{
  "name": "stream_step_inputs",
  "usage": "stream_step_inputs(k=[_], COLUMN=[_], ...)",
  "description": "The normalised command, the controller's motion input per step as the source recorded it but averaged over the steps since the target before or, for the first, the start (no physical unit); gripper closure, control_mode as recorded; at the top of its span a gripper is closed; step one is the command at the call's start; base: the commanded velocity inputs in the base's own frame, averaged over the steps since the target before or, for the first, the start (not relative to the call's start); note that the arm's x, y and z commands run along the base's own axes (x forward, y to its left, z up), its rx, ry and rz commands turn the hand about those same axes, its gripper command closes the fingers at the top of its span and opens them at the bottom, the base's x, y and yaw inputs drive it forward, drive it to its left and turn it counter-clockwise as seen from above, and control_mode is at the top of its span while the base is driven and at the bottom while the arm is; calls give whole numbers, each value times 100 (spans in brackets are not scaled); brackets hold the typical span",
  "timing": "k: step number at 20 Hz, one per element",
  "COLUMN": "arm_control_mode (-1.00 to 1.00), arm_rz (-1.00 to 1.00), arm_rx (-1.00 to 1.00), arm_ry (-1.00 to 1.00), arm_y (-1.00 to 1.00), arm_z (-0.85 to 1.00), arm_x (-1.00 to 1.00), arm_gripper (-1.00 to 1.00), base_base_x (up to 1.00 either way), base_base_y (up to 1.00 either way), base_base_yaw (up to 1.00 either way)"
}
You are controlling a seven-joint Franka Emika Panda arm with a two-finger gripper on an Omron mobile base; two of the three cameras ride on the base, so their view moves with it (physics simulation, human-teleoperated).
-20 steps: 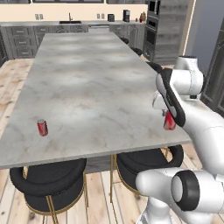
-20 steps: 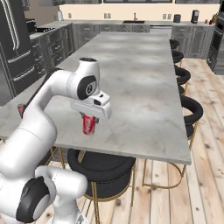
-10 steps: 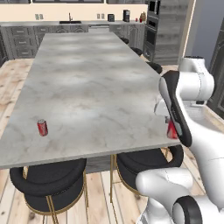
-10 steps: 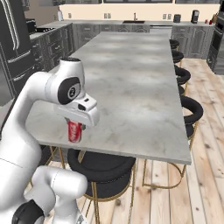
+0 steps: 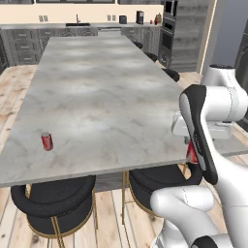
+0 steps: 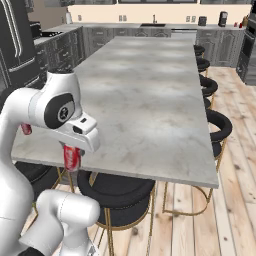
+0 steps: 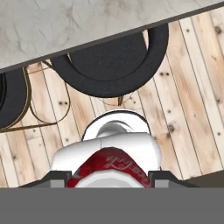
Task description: Four empty soda cans are scattered around the kitchen. Gather all the cans and cluster them next to the stove for recycling.
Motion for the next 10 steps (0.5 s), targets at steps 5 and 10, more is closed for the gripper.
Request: stream_step_inputs(k=[5, 10], arm_control_mode=[100, 100], arm_rz=[0, 0], arm_rx=[0, 0], arm_ry=[0, 0], arm_y=[7, 0], arm_z=[2, 0], arm_x=[-5, 0], arm_gripper=[100, 100], base_base_x=[-30, -38], base_base_y=[33, 39], base_base_yaw=[1, 1])
